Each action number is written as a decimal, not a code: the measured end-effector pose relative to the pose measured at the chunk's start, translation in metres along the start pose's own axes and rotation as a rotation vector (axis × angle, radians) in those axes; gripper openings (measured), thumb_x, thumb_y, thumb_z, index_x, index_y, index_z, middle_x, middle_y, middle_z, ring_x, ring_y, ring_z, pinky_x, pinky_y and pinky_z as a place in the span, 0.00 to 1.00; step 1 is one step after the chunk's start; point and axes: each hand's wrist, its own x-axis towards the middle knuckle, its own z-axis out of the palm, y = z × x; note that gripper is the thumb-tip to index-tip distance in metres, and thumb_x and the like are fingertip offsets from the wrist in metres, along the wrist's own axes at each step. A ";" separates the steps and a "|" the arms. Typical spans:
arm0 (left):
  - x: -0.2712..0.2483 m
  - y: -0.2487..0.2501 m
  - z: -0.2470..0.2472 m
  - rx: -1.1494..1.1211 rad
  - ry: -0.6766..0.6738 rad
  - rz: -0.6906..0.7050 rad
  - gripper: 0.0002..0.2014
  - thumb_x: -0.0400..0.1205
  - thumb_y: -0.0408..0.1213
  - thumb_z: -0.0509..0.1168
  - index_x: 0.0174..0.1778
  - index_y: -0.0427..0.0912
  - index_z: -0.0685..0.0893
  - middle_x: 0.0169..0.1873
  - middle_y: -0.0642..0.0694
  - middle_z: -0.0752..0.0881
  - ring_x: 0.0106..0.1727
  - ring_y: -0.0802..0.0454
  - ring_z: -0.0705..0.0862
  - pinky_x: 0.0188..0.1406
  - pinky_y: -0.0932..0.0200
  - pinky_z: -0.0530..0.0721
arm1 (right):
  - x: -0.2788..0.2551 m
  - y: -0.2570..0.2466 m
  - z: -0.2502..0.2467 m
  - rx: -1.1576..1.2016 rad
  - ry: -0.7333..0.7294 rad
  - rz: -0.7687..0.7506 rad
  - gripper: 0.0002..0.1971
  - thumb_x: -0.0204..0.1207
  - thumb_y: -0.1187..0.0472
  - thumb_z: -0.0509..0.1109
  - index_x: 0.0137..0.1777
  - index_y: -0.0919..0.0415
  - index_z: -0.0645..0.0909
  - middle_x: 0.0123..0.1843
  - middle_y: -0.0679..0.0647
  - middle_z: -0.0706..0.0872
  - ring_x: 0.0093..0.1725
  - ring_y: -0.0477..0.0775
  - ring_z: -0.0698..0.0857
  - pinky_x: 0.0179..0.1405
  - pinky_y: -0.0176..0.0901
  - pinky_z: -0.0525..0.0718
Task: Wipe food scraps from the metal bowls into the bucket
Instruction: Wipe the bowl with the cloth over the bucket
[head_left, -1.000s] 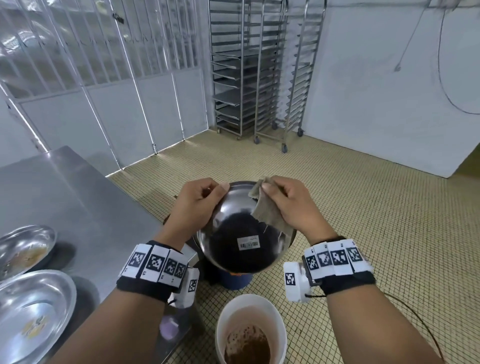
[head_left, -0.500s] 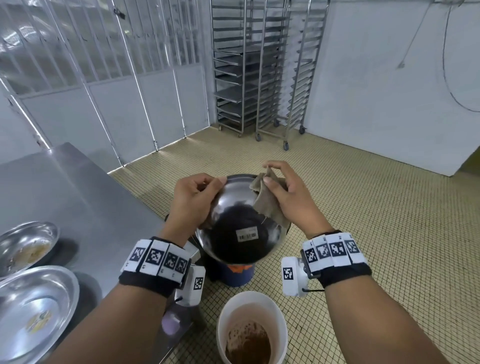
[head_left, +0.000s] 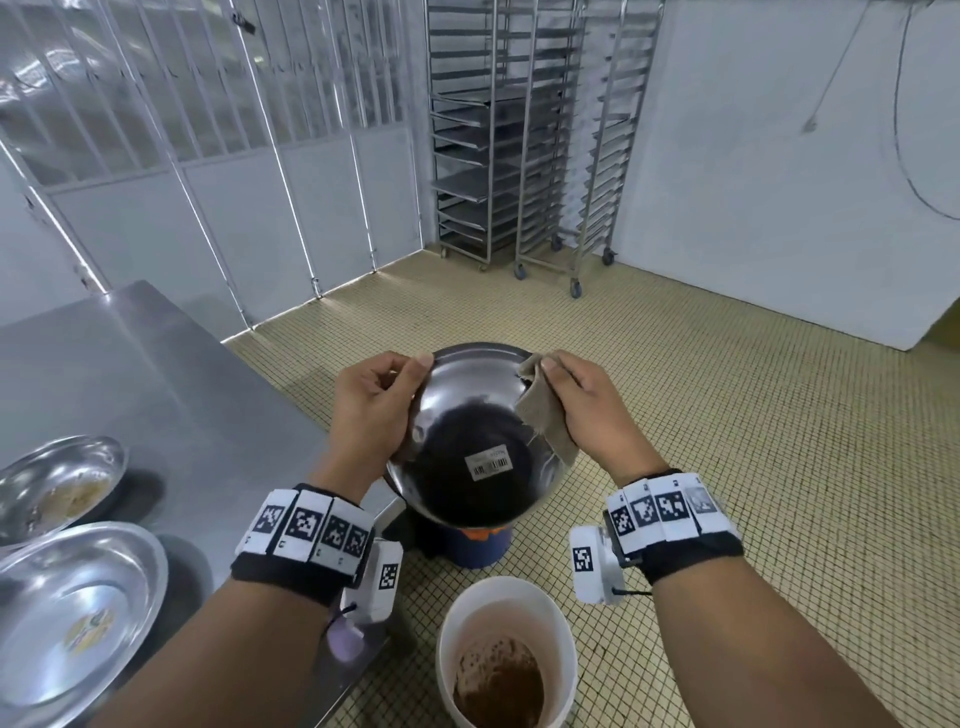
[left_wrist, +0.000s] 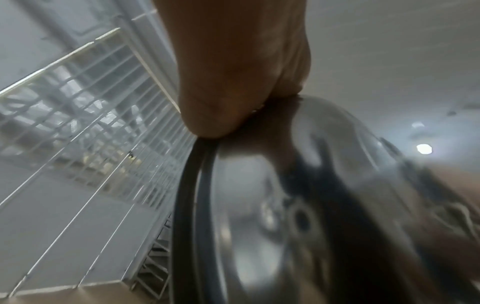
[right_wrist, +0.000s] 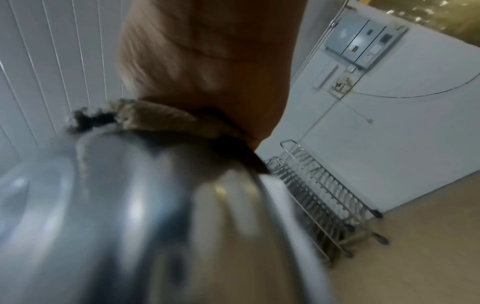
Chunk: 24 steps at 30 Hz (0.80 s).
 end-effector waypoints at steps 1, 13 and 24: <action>-0.002 0.000 0.002 0.030 -0.028 0.017 0.13 0.86 0.45 0.72 0.36 0.45 0.89 0.18 0.51 0.82 0.18 0.52 0.79 0.15 0.59 0.75 | 0.003 -0.001 0.001 -0.048 -0.012 -0.022 0.17 0.91 0.62 0.60 0.48 0.45 0.88 0.48 0.35 0.92 0.52 0.37 0.88 0.57 0.38 0.81; -0.006 0.000 0.003 -0.017 0.115 -0.066 0.15 0.88 0.43 0.69 0.38 0.38 0.88 0.19 0.52 0.83 0.19 0.58 0.78 0.18 0.63 0.76 | -0.004 0.011 0.000 0.204 0.119 0.083 0.17 0.91 0.63 0.59 0.50 0.52 0.89 0.48 0.38 0.92 0.52 0.36 0.88 0.53 0.30 0.80; 0.002 0.014 0.005 0.169 -0.132 0.067 0.15 0.85 0.45 0.73 0.35 0.42 0.89 0.20 0.50 0.83 0.20 0.59 0.78 0.20 0.63 0.74 | -0.001 -0.006 0.007 -0.172 0.019 -0.070 0.13 0.89 0.55 0.64 0.44 0.45 0.86 0.43 0.39 0.91 0.46 0.39 0.87 0.48 0.44 0.83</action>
